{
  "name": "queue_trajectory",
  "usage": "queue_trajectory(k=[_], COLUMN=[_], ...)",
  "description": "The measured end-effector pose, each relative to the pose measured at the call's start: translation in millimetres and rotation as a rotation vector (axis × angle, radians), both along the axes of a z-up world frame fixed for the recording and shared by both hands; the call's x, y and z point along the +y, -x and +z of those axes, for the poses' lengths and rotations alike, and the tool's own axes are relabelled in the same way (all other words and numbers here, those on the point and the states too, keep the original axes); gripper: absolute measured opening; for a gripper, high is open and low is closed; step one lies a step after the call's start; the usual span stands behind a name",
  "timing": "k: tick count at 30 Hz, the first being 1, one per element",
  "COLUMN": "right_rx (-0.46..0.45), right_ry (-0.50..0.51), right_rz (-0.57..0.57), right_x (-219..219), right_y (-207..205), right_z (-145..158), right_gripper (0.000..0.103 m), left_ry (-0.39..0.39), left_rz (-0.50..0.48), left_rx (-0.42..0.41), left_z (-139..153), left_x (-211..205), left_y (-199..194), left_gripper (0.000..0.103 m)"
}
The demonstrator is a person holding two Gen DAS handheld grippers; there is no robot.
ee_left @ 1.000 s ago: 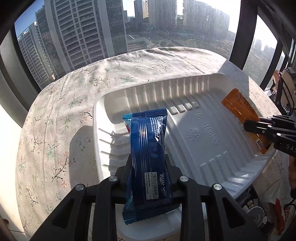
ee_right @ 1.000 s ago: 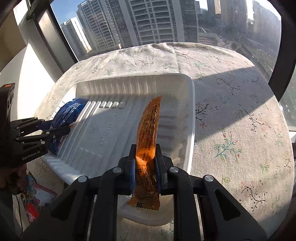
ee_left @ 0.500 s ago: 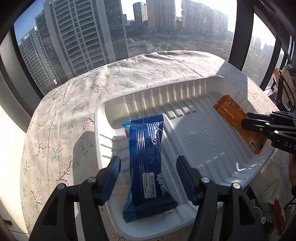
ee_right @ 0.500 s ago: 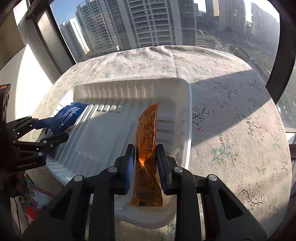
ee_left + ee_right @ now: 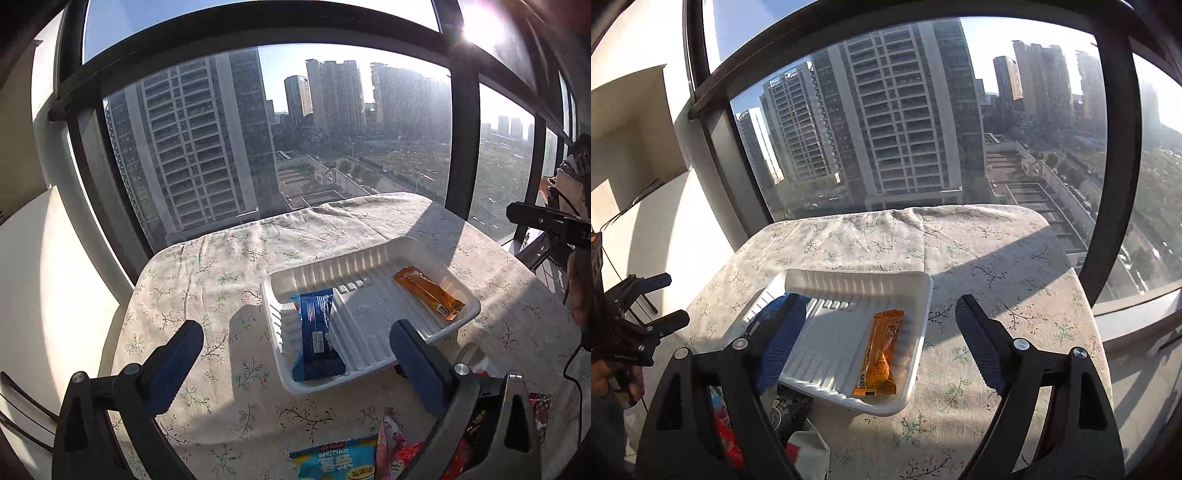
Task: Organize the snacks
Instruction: 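Withdraw both tools from the tray back toward the snack pile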
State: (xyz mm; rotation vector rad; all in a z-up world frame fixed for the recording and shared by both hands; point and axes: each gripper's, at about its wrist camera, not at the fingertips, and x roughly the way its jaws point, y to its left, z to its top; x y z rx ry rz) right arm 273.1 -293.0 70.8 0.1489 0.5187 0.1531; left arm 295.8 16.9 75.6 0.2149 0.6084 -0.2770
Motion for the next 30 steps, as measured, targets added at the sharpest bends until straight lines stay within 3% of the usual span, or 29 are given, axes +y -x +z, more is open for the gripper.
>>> queue_trajectory(k=[6,13,17,21,24,30], right_rx=[-0.117,-0.095,-0.059,-0.008,0.04,0.052], right_ry=[0.04,-0.01,0.013,0.026,-0.034,-0.079], right_rz=[0.075,0.167,0.184,0.219,0.216,0.212], right_x=[26.2,62.1,86.4,101.0,94.3,82.1], right_y=[102.7,195.1,223.0,235.4,231.9,229.1], right_z=[9.5,-29.6,-58.3,-84.9,-98.2,-102.6], right_gripper=[0.091,0.091,0.091,0.091,0.091,0.091], left_ry=[0.052,0.185,0.211,0.125,0.052,-0.165], left_rz=[0.047,0.084,0.037,-0.084,-0.222,-0.467], left_rx=[-0.003,0.115,0.159,0.133,0.122,0.103], left_z=[-15.1,-62.2,-87.0,-93.0,-95.0,-106.6], left_x=[23.1,47.1,44.6,21.1,-0.1,-41.8], left_y=[80.2,137.7,164.9,180.4,187.7,205.5], left_gripper=[0.103,0.103,0.103,0.103,0.103,0.1])
